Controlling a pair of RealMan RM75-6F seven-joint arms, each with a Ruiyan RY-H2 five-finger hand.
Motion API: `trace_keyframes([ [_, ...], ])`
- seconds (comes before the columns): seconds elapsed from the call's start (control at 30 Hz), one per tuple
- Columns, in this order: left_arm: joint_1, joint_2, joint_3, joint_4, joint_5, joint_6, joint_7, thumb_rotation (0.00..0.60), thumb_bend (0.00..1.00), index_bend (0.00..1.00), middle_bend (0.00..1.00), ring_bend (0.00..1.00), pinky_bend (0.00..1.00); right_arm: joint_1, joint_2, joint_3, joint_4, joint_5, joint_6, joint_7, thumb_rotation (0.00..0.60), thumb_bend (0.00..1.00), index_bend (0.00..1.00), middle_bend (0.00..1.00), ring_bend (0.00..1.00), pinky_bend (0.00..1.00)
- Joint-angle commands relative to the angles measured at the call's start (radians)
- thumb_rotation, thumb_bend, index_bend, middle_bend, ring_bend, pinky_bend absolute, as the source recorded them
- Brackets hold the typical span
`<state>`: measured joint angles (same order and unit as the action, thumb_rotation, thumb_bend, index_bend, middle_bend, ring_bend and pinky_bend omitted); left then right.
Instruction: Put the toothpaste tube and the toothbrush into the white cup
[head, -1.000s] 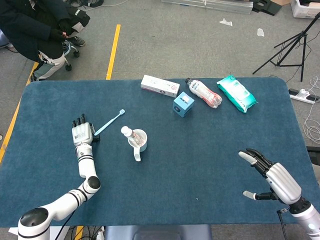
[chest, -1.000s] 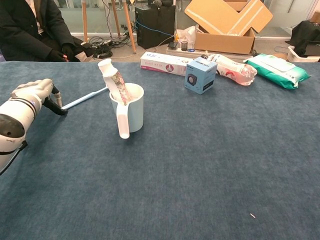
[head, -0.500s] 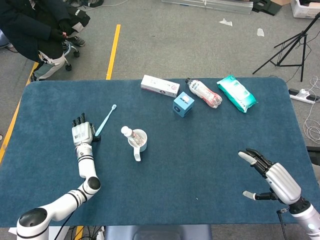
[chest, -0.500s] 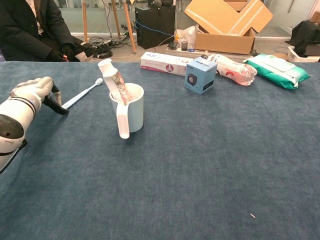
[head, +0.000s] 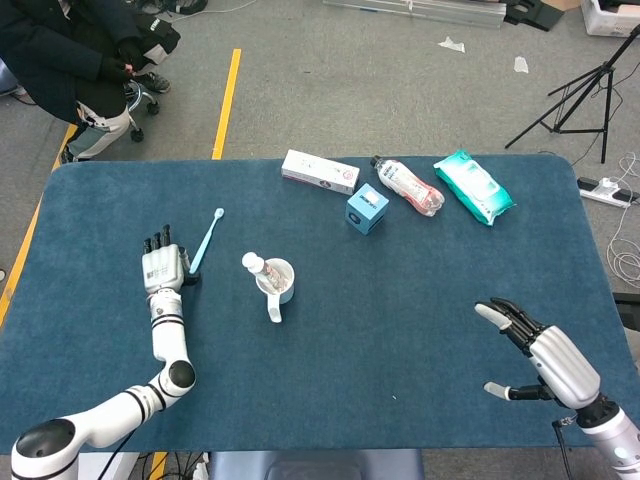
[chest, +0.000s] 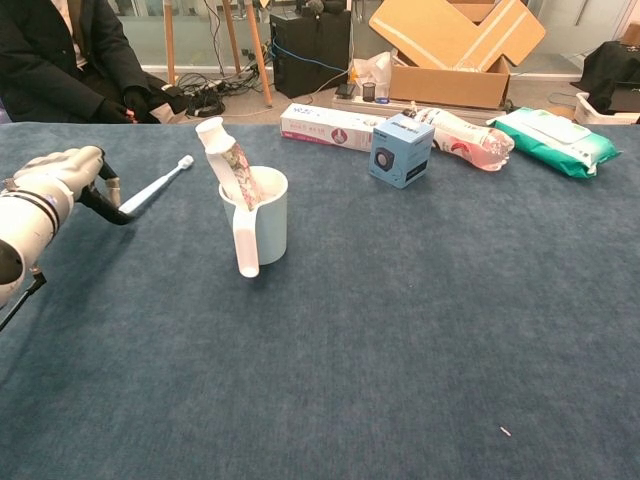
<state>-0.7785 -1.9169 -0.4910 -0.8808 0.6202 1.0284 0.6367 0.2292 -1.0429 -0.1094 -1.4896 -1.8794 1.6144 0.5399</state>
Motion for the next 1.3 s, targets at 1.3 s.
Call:
trace_keyframes([
  [1.3,0.446,0.533,0.283,-0.828,0.313,0.193,-0.442,0.600,0.30,0.60,0.00,0.00,0.00,0.011,-0.015,-0.005,-0.021,0.000,-0.045,-0.059,0.600,0.01,0.02,0.15,0.09,0.40],
])
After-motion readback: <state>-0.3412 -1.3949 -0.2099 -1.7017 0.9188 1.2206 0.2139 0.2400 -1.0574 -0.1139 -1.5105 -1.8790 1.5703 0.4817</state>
